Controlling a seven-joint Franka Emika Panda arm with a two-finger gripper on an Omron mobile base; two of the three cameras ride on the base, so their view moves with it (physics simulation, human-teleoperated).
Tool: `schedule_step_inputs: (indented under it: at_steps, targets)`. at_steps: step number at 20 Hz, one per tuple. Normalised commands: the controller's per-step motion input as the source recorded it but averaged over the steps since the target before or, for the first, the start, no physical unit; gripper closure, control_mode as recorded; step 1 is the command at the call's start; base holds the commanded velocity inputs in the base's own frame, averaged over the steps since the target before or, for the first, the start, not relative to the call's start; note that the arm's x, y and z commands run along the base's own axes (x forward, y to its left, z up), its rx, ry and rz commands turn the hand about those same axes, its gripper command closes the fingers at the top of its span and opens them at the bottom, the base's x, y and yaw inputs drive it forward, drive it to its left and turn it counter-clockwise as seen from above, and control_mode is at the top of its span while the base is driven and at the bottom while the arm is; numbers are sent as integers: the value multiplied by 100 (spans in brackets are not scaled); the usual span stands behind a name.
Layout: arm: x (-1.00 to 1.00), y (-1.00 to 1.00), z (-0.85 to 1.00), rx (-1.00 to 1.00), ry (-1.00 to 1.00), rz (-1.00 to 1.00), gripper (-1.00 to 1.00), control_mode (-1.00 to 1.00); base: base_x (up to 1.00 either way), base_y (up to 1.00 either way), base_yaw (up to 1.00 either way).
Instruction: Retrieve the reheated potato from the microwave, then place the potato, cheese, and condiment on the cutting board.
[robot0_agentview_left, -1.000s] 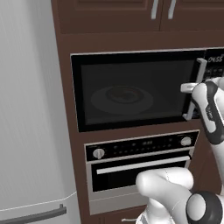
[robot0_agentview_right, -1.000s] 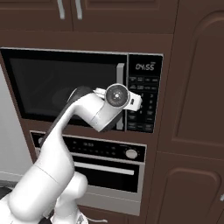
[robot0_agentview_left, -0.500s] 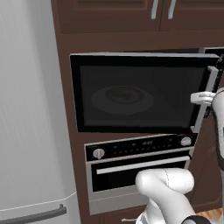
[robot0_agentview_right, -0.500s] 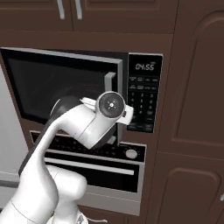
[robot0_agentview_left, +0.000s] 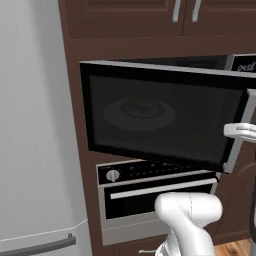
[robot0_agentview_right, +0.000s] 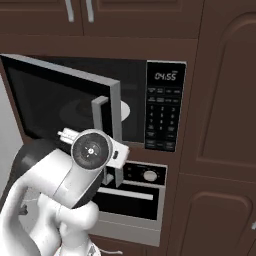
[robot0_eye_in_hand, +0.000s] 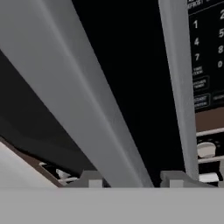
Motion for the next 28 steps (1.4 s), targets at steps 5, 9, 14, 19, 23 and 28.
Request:
schedule_step_inputs:
  at_steps: [5, 9, 14, 19, 23, 28]
  targets:
    - [-82, 42, 0, 15, 12, 0, 100, -100, 0, 0, 0]
    - [-73, 48, 0, 18, 15, 0, 100, -100, 0, 0, 0]
    - [-54, 40, -1, 22, 12, 4, -100, -100, 0, 0, 0]
    - [-56, -58, 2, 36, 0, 0, -100, -100, 0, 0, 0]
    - [-49, -56, 14, 38, 0, -2, -100, -100, 0, 0, 0]
    - [27, -52, 7, 16, 0, -7, -100, -100, 0, 0, 0]
